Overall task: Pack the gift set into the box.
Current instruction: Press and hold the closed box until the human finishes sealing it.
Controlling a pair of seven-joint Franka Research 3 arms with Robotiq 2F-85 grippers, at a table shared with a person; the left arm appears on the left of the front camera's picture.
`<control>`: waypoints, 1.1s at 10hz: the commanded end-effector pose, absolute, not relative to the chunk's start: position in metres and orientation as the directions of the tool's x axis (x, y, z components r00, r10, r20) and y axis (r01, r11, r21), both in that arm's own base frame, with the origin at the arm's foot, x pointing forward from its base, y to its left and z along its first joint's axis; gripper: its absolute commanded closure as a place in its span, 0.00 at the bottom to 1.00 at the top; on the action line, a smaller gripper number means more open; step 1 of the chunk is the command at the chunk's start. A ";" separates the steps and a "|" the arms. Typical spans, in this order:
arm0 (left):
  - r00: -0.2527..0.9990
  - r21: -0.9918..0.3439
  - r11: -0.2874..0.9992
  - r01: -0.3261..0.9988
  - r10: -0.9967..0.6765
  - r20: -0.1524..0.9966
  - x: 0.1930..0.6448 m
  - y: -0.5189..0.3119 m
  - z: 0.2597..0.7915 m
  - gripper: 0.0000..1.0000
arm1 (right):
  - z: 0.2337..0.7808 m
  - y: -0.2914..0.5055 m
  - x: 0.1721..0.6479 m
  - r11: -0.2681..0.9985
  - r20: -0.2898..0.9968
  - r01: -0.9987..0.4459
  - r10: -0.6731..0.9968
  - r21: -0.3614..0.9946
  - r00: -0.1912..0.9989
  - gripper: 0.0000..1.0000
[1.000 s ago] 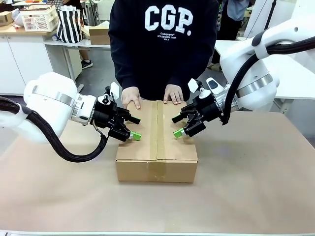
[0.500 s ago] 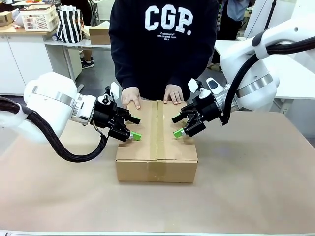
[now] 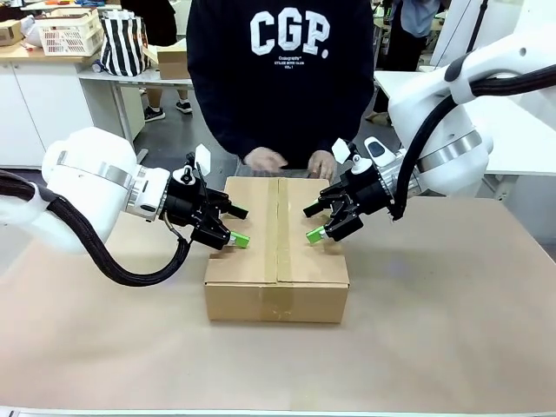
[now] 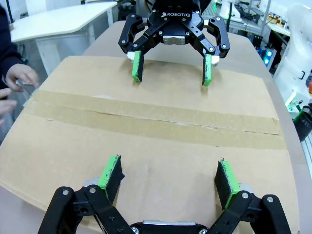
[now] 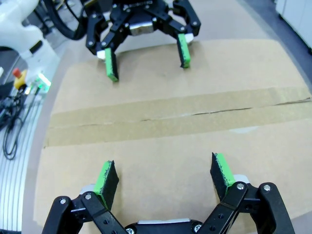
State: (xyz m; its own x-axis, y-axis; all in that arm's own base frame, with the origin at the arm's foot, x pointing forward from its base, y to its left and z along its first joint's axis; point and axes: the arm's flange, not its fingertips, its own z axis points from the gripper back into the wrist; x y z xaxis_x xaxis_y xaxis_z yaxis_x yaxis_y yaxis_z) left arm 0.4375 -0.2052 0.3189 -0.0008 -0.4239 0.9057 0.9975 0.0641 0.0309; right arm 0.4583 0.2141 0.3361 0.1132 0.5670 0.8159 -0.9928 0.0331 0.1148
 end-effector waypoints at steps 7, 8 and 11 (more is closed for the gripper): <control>-0.006 0.036 0.062 0.997 -0.426 0.905 0.436 -0.205 0.319 0.00 | 0.335 0.214 0.459 0.045 0.817 -0.992 0.565 0.115 0.120 0.00; -0.006 0.036 0.062 0.997 -0.426 0.905 0.436 -0.205 0.319 0.00 | 0.335 0.214 0.459 0.045 0.817 -0.992 0.565 0.115 0.120 0.00; -0.006 0.036 0.062 0.997 -0.426 0.905 0.436 -0.205 0.319 0.00 | 0.335 0.214 0.459 0.045 0.817 -0.992 0.565 0.115 0.120 0.00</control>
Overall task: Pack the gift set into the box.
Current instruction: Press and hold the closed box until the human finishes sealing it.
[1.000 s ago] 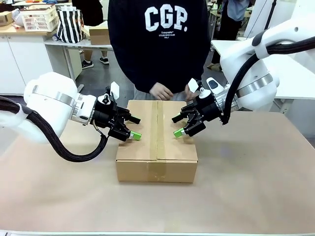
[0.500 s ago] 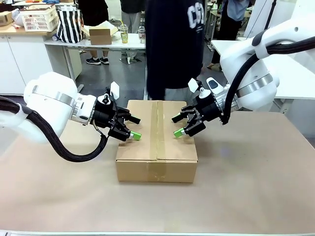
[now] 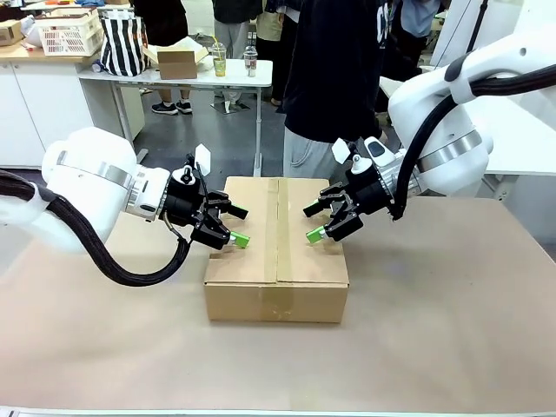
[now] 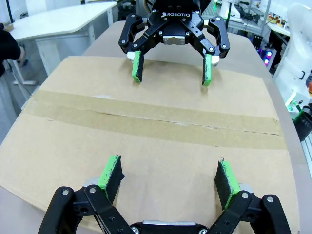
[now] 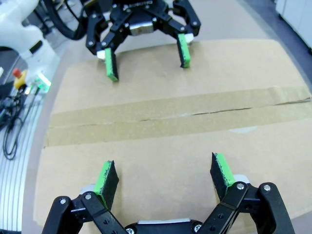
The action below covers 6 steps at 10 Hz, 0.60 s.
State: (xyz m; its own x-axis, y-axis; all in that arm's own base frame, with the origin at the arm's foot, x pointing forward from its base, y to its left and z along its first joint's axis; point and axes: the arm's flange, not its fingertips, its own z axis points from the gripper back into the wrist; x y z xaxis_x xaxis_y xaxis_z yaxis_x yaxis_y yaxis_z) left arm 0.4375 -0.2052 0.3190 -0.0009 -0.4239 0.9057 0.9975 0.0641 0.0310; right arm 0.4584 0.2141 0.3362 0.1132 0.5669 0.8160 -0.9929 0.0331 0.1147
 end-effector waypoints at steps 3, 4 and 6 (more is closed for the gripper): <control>-0.006 0.036 0.062 0.997 -0.426 0.905 0.436 -0.205 0.319 0.00 | 0.335 0.214 0.459 0.045 0.817 -0.992 0.565 0.115 0.120 0.00; -0.006 0.036 0.062 0.997 -0.426 0.905 0.436 -0.205 0.319 0.00 | 0.335 0.214 0.459 0.045 0.817 -0.992 0.565 0.115 0.120 0.00; -0.006 0.036 0.062 0.997 -0.426 0.905 0.436 -0.205 0.319 0.00 | 0.335 0.214 0.459 0.045 0.817 -0.992 0.565 0.115 0.120 0.00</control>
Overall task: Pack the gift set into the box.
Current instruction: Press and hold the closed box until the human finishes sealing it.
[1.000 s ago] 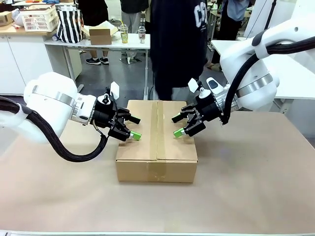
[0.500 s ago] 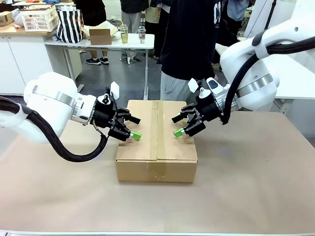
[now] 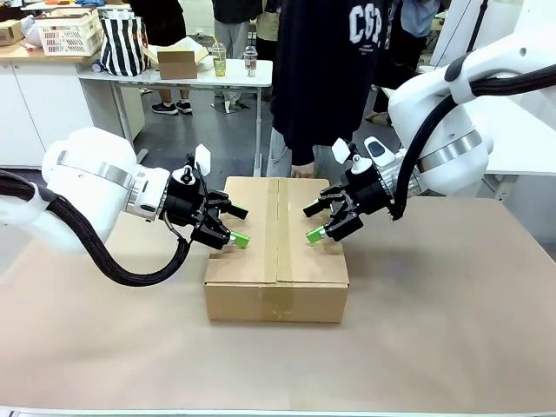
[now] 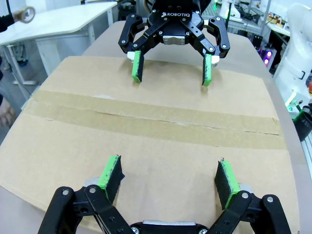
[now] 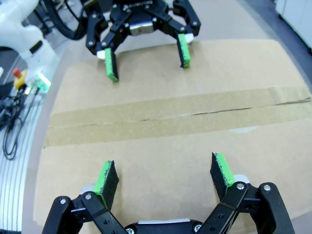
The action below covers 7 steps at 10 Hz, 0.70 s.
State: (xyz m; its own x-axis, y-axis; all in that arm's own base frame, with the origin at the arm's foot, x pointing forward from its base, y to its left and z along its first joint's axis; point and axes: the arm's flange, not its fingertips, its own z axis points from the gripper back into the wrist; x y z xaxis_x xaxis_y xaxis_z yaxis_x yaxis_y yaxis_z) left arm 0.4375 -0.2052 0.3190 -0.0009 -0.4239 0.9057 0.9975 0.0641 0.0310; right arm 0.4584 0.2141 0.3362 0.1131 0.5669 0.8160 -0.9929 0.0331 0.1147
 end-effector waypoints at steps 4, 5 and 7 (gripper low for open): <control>-0.006 0.036 0.062 0.997 -0.426 0.905 0.436 -0.205 0.319 0.00 | 0.335 0.214 0.459 0.045 0.817 -0.992 0.565 0.115 0.120 0.00; -0.006 0.036 0.062 0.997 -0.426 0.905 0.436 -0.205 0.319 0.00 | 0.335 0.214 0.459 0.045 0.817 -0.992 0.565 0.115 0.120 0.00; -0.006 0.036 0.062 0.997 -0.426 0.905 0.436 -0.205 0.319 0.00 | 0.335 0.214 0.459 0.045 0.817 -0.992 0.565 0.115 0.120 0.00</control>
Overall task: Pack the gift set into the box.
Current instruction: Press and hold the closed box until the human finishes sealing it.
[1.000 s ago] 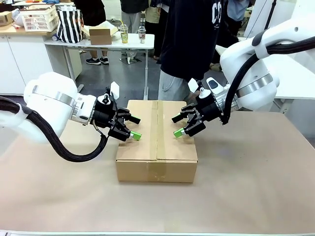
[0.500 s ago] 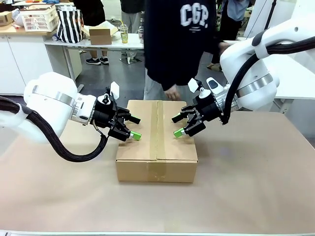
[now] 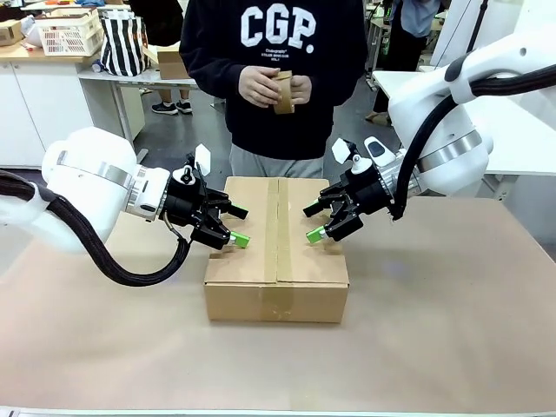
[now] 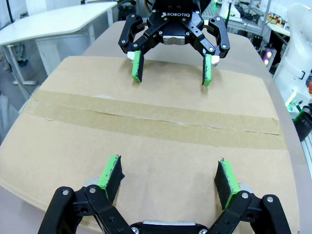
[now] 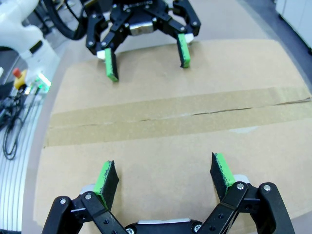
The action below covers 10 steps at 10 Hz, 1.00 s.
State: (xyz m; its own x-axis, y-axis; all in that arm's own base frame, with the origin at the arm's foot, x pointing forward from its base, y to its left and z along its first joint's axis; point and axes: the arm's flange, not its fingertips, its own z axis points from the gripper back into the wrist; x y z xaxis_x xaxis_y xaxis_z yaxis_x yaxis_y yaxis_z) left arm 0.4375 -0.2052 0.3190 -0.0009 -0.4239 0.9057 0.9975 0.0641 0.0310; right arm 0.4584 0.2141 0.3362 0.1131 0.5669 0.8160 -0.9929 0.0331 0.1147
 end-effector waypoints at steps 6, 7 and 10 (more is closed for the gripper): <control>-0.006 0.036 0.062 0.997 -0.426 0.905 0.436 -0.205 0.319 0.00 | 0.335 0.214 0.459 0.045 0.817 -0.992 0.565 0.115 0.120 0.00; -0.006 0.036 0.062 0.997 -0.426 0.905 0.436 -0.205 0.319 0.00 | 0.335 0.214 0.459 0.045 0.817 -0.992 0.565 0.115 0.120 0.00; -0.006 0.036 0.062 0.997 -0.426 0.905 0.436 -0.205 0.319 0.00 | 0.335 0.214 0.459 0.045 0.817 -0.992 0.565 0.115 0.120 0.00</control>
